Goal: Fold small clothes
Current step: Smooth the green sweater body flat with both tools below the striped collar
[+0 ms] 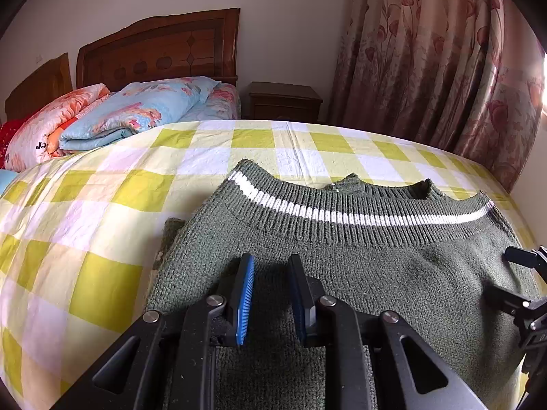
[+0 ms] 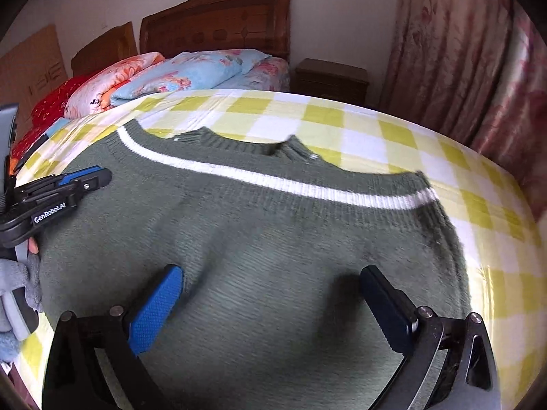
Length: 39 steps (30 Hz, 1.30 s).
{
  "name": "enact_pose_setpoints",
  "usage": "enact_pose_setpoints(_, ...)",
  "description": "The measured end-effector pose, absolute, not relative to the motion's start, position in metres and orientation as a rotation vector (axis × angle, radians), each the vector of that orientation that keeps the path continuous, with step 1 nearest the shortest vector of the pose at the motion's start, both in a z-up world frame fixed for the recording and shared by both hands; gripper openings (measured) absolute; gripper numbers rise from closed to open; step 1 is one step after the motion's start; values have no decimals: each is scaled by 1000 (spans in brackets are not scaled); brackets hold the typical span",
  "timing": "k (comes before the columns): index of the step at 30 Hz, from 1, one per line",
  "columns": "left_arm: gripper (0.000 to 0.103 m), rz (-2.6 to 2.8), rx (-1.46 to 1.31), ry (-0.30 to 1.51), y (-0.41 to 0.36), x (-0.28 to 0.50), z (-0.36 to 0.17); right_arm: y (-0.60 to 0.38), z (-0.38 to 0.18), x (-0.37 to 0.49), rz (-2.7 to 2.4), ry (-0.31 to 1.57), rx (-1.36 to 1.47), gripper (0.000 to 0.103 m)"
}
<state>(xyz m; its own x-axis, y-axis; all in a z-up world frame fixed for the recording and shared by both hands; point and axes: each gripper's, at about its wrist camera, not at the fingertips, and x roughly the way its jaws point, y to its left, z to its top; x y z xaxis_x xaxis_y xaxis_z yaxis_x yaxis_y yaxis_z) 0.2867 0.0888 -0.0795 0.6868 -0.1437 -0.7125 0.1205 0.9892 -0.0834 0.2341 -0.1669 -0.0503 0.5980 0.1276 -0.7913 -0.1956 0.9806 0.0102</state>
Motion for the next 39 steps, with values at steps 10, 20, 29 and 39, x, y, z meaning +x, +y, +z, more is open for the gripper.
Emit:
enact_pose_setpoints(10,22,-146,-30,800,88,287,-79,-212,-55,214,157,816,-70,103)
enact_pose_setpoints(20,22,-165,-35,844,62,256,-57,-213,-56,212,161,814,-64,103)
enact_pose_setpoints(29,25,-276,86,795,16,209,-70,-213,-56,211,160,813,-64,103)
enact_pose_setpoints(39,26,-361,-14,775,51,203,-74,-249,-32,148,139,765,190,103)
